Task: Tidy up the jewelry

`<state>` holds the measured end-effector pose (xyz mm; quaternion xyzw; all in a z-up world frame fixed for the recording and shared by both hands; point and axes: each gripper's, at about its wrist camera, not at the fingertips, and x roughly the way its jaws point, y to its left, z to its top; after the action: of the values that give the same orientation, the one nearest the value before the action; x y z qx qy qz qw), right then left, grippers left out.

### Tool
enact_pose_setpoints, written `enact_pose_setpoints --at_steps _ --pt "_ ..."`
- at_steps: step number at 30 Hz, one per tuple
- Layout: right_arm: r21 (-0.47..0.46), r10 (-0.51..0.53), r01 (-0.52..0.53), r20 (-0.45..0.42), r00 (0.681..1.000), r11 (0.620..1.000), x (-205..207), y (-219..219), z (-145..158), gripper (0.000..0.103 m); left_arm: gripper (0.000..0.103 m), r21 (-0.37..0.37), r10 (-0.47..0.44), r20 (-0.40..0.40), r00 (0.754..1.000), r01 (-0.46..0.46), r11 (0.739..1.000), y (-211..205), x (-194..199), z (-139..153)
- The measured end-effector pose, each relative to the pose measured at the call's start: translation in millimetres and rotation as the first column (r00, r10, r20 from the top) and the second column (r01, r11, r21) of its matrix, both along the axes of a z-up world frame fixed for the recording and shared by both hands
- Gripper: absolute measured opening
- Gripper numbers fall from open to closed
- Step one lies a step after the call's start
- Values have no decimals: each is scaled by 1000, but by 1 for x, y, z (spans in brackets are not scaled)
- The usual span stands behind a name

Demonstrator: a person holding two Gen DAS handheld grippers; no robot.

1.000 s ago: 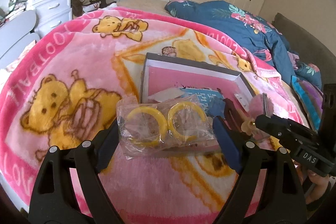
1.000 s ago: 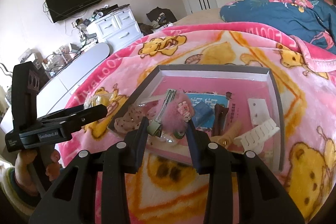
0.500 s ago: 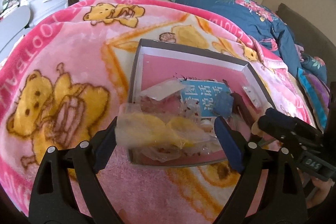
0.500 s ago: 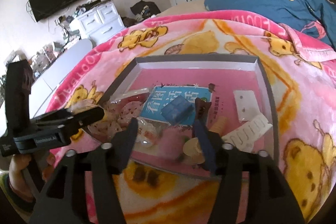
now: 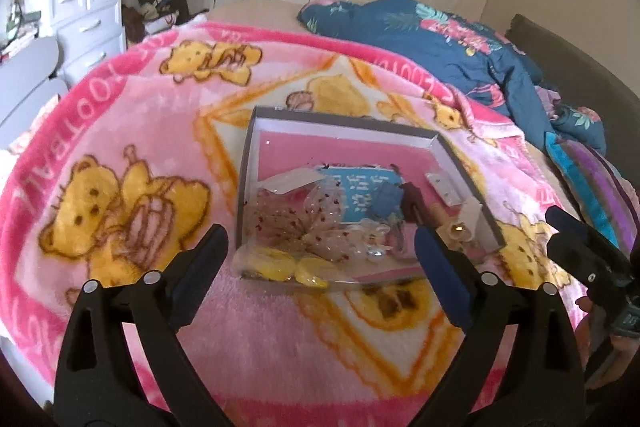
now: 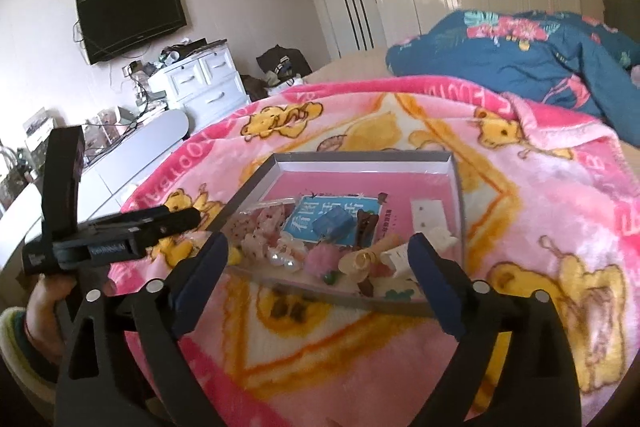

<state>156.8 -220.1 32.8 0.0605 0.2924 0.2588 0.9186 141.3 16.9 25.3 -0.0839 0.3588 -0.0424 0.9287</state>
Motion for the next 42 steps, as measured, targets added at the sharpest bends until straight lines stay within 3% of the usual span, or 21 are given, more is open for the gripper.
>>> enact_pose_setpoints --at_steps 9,20,27,42 --pt "-20 19 -19 19 1000 1000 -39 -5 5 94 92 23 -16 36 999 15 1000 -7 -44 16" --pt "-84 -24 27 36 999 996 -74 4 -8 98 94 30 -7 -4 1000 7 1000 -6 -87 -4" --pt "-101 -101 100 -11 995 990 -76 3 -25 98 94 17 0 -28 1000 0 1000 -8 -93 -20" --pt "-97 -101 98 -26 995 990 -76 9 -31 98 94 24 18 -26 1000 -17 1000 -7 -94 -23"
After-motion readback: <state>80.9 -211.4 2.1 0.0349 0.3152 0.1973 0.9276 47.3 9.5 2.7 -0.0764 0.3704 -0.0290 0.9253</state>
